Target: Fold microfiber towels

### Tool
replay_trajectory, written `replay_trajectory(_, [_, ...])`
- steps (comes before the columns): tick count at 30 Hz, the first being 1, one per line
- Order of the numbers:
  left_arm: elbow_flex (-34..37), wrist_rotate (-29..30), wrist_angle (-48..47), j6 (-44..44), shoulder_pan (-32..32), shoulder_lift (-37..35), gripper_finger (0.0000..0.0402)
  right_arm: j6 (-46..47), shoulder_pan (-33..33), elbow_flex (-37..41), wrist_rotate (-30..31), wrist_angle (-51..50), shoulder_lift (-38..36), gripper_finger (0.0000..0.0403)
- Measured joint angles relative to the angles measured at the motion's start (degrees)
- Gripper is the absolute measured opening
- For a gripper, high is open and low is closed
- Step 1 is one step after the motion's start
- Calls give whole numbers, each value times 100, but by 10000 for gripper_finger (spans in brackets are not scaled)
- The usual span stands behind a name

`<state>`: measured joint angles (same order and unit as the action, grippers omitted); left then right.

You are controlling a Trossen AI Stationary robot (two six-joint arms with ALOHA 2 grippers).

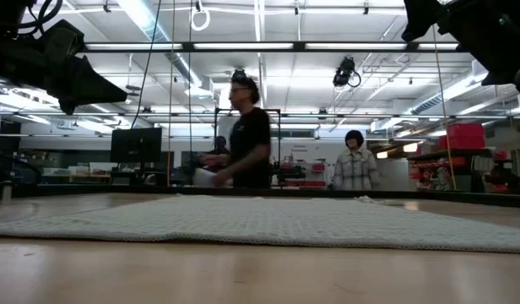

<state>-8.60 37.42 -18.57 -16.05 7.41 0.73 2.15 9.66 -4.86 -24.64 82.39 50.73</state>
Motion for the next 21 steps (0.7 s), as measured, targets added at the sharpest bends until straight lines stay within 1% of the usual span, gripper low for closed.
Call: replay_trajectory(21, [0,-1,0,0,1,0,45,0,1,0,0,-1,1,183])
